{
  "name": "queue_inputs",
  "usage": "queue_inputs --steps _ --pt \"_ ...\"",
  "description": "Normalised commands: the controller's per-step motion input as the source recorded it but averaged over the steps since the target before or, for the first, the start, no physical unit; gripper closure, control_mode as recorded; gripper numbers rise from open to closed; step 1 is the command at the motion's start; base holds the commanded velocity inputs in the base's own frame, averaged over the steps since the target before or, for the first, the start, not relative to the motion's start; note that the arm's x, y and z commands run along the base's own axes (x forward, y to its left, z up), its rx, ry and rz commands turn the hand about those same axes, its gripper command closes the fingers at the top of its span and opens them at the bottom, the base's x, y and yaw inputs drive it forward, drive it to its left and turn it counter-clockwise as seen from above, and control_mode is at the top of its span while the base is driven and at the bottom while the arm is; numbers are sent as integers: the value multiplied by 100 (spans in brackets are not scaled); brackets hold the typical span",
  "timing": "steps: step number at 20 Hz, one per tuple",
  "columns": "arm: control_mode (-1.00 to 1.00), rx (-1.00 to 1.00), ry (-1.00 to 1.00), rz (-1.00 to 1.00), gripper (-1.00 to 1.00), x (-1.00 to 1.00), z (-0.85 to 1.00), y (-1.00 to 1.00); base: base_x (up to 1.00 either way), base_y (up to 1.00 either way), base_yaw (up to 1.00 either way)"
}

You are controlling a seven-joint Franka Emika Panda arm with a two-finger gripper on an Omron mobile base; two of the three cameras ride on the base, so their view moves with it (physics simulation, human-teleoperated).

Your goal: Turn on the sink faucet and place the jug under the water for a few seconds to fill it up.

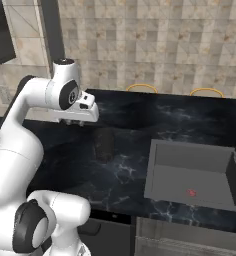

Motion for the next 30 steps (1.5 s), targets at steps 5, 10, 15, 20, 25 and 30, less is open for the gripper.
queue_inputs --steps 5,10,15,20,25,30 --pt "100 0 0 0 -100 0 0 0 -3 -14 -1" --pt "100 0 0 0 -100 0 0 0 -32 -91 -6" --pt "100 0 0 0 -100 0 0 0 -35 -100 -2" --pt "100 0 0 0 -100 0 0 0 -6 -99 0" --pt "100 0 0 0 -100 0 0 0 15 -69 0" --pt "100 0 0 0 -100 0 0 0 12 -44 0"
